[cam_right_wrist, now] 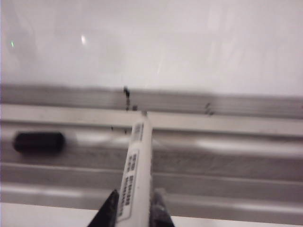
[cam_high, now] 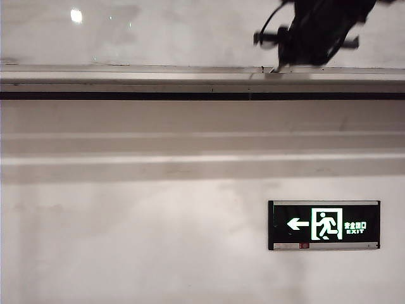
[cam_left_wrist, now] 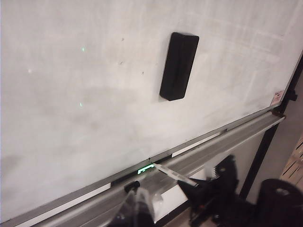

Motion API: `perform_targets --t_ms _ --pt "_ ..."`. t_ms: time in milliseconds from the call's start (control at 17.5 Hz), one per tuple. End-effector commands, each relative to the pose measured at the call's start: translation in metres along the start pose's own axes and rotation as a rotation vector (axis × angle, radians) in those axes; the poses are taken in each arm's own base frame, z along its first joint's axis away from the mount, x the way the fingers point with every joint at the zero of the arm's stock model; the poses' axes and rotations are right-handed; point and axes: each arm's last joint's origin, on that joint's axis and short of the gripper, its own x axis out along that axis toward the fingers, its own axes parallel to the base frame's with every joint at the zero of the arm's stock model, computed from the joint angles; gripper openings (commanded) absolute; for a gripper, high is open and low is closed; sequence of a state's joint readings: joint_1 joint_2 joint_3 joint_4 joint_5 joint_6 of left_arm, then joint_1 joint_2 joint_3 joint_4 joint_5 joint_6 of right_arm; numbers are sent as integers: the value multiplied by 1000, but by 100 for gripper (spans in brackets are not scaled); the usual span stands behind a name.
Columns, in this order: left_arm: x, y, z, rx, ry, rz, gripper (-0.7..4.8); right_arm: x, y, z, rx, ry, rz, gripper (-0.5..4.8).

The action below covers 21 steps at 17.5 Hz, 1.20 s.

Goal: Take a marker from the whiteboard tray, write "Hi!" on the whiteboard, and then put the marker back vertically into the whiteboard tray.

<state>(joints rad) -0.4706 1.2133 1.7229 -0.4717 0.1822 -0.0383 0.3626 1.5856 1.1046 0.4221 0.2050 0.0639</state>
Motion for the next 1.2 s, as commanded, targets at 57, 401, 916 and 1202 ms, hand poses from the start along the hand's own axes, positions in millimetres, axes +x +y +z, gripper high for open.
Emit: perform_targets --t_ms 57,401,916,1202 --pt "-6 -2 5 6 -28 -8 -7 -22 -2 26 6 -14 5 7" --pt "-13 -3 10 13 -54 3 -7 -89 -8 87 27 -160 141 -1" --pt "-54 -6 27 37 -166 161 -7 -128 19 176 59 -311 276 -2" --pt "-76 -7 28 123 -145 277 -7 -117 59 210 50 -352 381 -2"
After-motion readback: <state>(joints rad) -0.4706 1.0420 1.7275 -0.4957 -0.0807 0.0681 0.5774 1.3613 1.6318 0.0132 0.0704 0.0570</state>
